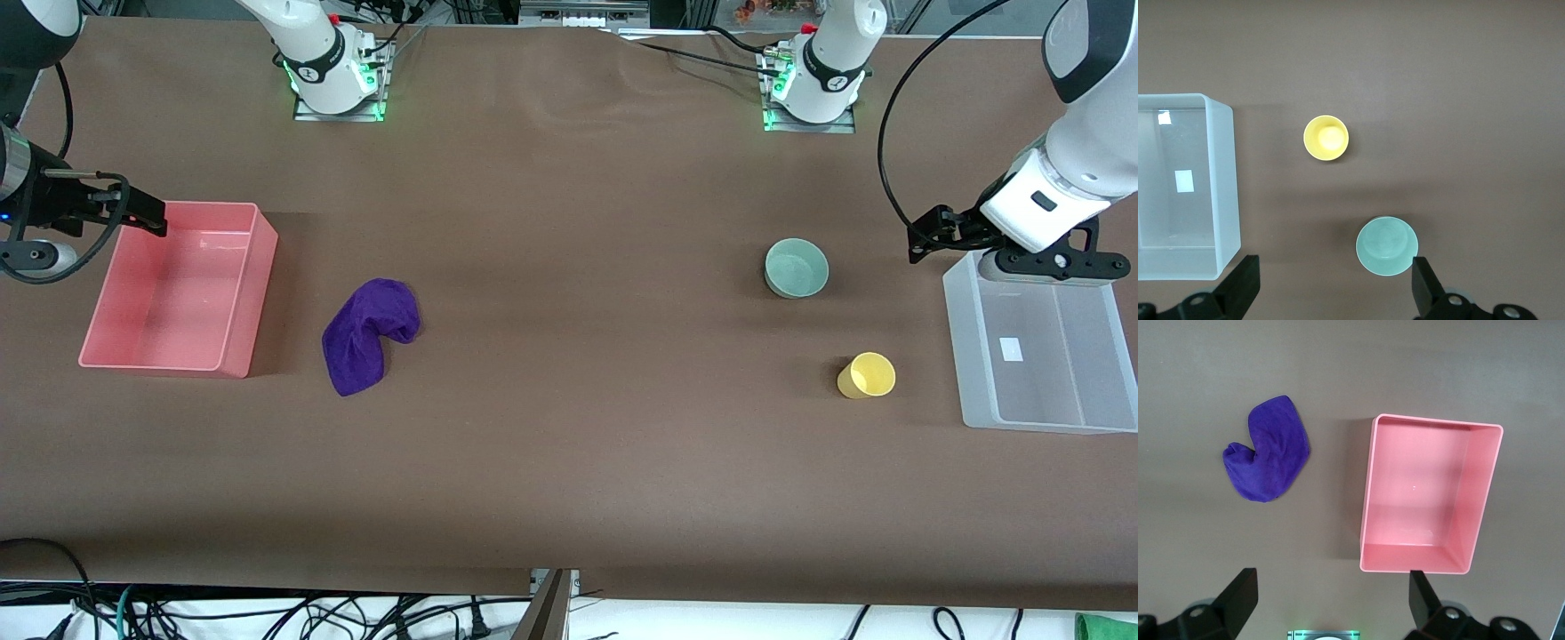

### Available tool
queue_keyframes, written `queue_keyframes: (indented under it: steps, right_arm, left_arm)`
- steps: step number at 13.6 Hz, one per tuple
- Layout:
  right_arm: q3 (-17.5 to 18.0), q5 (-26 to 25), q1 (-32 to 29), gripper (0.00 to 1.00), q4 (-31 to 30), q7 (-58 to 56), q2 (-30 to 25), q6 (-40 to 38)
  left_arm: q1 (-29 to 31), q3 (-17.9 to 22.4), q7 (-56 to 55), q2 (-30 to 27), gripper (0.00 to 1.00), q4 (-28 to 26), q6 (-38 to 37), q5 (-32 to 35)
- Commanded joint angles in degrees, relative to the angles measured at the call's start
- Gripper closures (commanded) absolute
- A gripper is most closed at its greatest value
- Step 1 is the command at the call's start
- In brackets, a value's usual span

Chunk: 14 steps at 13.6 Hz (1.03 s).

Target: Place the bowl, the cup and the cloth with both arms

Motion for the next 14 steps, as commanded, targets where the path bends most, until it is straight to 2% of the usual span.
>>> queue_keyframes:
  steps: [1, 11, 14]
  right_arm:
    - [0.1, 0.8, -0.5, 0.00, 0.7, -0.7, 0.0, -0.4]
    - [0.3, 0.9, -0.5, 0.00, 0.7, -0.7, 0.1, -0.2]
    - [0.5, 1.2, -0.2, 0.00, 0.6, -0.5, 0.9, -0.1]
  left_arm:
    - [-0.1, -0.1, 1.2, 1.2, 0.00, 2.0, -1.1, -0.9]
    - [-0.4, -0.2, 1.7, 1.9, 0.00, 1.7, -1.6, -1.1]
    - [-0.3, -0.3, 6.9, 3.1, 0.00, 0.8, -2.1, -1.1]
